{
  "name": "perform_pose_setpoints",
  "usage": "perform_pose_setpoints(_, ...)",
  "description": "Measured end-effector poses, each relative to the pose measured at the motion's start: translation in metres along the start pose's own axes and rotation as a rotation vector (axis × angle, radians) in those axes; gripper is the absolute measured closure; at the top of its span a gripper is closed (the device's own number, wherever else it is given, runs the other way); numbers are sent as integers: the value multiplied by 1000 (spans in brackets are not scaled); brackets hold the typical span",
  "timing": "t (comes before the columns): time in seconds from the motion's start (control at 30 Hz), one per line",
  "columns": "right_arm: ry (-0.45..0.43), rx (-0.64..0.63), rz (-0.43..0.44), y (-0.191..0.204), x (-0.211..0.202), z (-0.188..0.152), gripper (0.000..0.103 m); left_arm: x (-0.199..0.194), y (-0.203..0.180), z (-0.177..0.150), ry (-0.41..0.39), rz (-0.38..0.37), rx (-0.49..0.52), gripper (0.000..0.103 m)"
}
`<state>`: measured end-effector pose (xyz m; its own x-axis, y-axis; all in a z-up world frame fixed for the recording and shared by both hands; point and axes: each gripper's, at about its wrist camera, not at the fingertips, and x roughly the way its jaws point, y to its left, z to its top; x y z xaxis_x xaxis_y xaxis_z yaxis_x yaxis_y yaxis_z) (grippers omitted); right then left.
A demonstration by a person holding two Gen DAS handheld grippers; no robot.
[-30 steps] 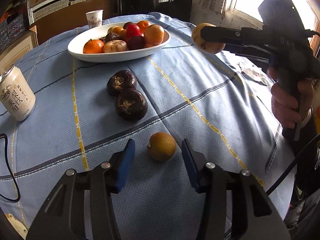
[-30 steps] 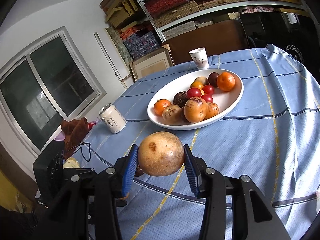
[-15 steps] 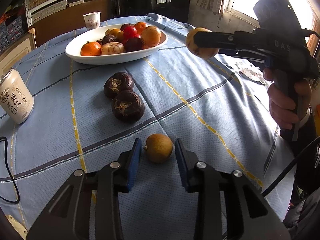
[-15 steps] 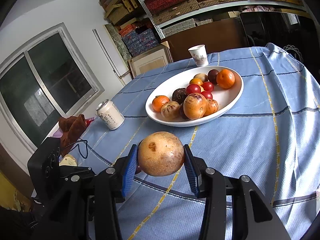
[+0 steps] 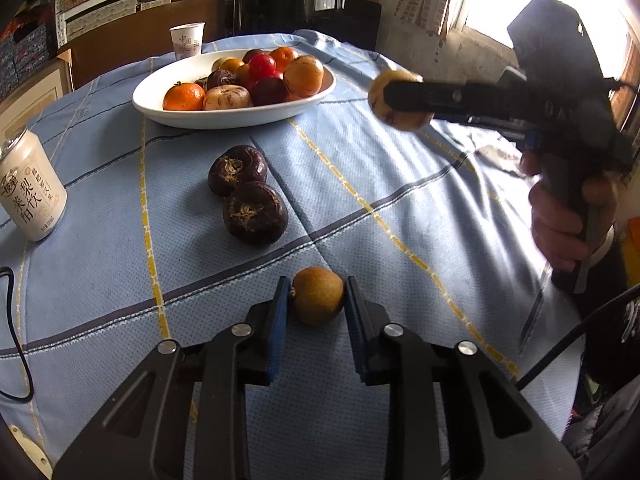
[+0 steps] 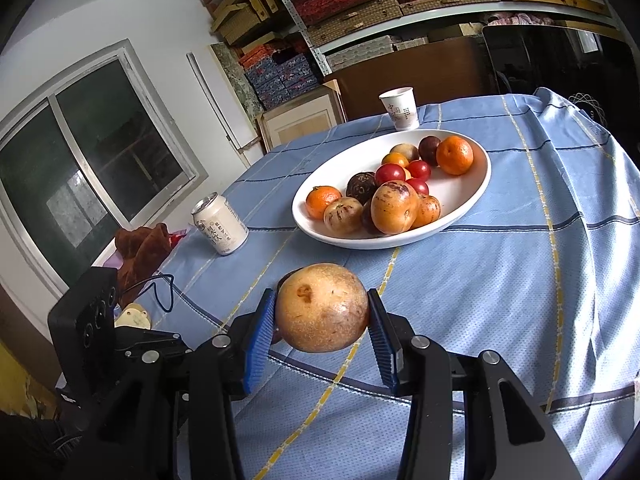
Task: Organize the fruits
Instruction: 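Carry both fruits over the plate and open both grippers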
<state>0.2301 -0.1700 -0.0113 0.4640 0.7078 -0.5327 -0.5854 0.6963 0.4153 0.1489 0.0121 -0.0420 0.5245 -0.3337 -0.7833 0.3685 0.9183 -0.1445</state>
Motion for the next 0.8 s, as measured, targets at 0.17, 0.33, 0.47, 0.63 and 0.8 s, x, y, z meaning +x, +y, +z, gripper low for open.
perform_pose_setpoints(0.17,-24,-8,-29,3,7,-4,57,-9,6,12,-60,15,-18,76)
perform_pose_setpoints(0.33,-154,-23,-100,5,8,2,57,-14,23,47,-107,73,-41,76)
perform_pose_setpoints(0.47,-234,3,-139,-3,15,20,57,-14,38,85,-164,152,-59,77)
perform_pose_setpoints(0.63,-281,78,-173,-25,36,52,57,2,64,139,-195,177,-131,77)
perform_pose_setpoints(0.8,-259,171,-186,-56,60,74,57,33,84,187,-183,243,-149,77)
